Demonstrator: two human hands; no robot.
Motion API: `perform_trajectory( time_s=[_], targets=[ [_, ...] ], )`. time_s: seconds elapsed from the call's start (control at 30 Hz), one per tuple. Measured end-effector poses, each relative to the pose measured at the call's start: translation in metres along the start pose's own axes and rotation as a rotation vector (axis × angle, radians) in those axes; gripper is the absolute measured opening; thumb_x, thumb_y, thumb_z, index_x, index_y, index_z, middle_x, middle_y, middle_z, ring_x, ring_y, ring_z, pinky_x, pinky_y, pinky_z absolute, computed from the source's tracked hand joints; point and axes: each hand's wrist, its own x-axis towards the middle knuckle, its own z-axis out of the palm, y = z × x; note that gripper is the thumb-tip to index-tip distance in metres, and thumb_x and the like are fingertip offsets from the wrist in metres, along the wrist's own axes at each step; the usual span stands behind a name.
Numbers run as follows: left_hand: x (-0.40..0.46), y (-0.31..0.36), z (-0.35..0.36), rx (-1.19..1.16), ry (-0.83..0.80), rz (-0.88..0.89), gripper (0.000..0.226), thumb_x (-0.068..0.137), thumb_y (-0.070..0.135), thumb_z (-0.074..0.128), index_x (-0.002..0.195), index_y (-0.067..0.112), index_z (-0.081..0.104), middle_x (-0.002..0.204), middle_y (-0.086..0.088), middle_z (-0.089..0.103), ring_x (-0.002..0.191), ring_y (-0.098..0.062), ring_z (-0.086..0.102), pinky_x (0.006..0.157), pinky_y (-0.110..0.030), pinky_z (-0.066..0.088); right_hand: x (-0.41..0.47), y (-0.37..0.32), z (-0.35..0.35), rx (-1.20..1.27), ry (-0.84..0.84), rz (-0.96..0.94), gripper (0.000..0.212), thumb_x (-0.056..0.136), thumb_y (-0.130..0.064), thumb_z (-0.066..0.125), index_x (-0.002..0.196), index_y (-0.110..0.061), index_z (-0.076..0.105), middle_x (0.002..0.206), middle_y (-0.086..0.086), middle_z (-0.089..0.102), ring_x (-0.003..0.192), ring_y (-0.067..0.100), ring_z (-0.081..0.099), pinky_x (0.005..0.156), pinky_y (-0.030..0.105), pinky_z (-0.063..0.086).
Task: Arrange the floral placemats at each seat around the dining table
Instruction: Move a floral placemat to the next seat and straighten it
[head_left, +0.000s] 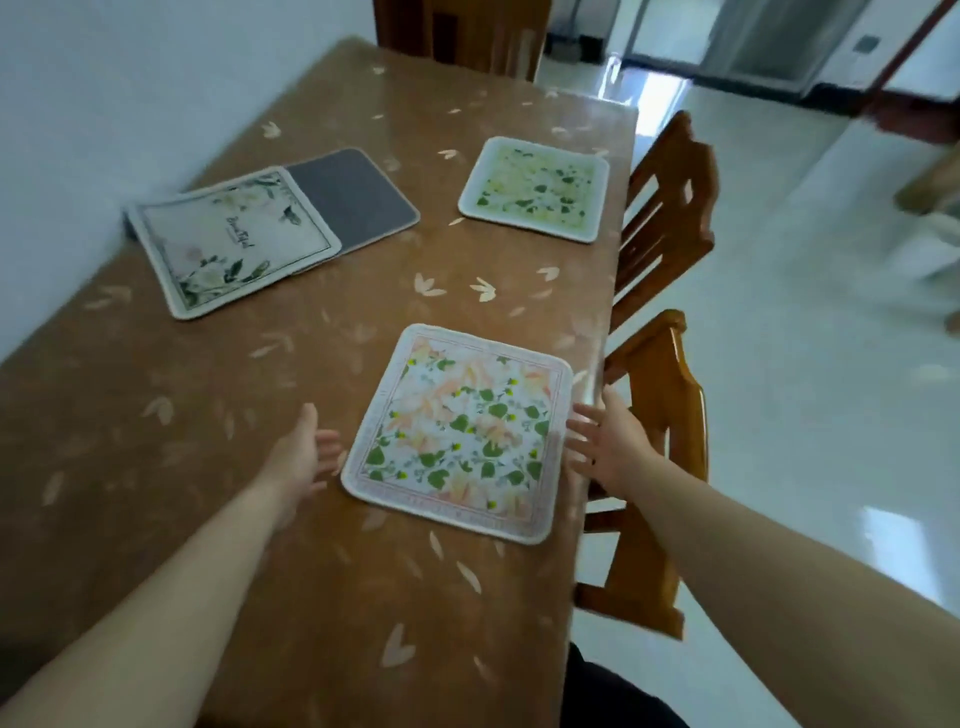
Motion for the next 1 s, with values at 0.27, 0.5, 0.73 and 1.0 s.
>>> perform_trajectory(
  time_s=[0.27, 0.5, 0.73, 1.0],
  targets=[
    [0.014, 0.006, -0.002, 0.192, -0.072, 0.021, 0.073, 0.101, 0.063, 0.024, 0.124, 0.006, 0.062, 0.113, -0.011, 0.063, 0.104, -0.028, 0.056, 0.093, -0.043, 0.042, -0.04, 0.087, 0.003, 0.137, 0.089, 0.102, 0.06, 0.101, -0.066, 0.042, 0.129, -0.016, 0.056, 0.115, 0.006, 0.064, 0.115, 0.03, 0.055, 0.103, 0.054, 0.042],
    [0.018, -0.007, -0.011, 0.062, -0.193, -0.032, 0.074, 0.102, 0.062, 0.021, 0.135, 0.003, 0.054, 0.128, -0.016, 0.062, 0.117, -0.029, 0.057, 0.109, -0.047, 0.04, -0.046, 0.092, 0.01, 0.182, 0.116, 0.074, 0.06, 0.102, -0.065, 0.039, 0.129, -0.015, 0.057, 0.11, 0.006, 0.067, 0.109, 0.03, 0.057, 0.114, 0.056, 0.036],
    [0.022, -0.011, -0.017, 0.093, -0.224, 0.0, 0.07, 0.102, 0.061, 0.022, 0.123, 0.007, 0.061, 0.126, -0.015, 0.066, 0.114, -0.027, 0.06, 0.109, -0.049, 0.041, -0.046, 0.099, 0.011, 0.143, 0.124, 0.075, 0.064, 0.103, -0.066, 0.037, 0.135, -0.015, 0.058, 0.109, 0.002, 0.066, 0.119, 0.029, 0.054, 0.118, 0.058, 0.032],
    [0.012, 0.031, -0.028, 0.063, -0.18, 0.073, 0.073, 0.099, 0.067, 0.02, 0.12, 0.011, 0.063, 0.124, -0.012, 0.065, 0.114, -0.029, 0.06, 0.1, -0.048, 0.044, -0.057, 0.055, 0.041, 0.132, 0.133, -0.054, 0.06, 0.102, -0.065, 0.041, 0.131, -0.018, 0.064, 0.127, 0.006, 0.067, 0.117, 0.028, 0.06, 0.098, 0.049, 0.047]
  ],
)
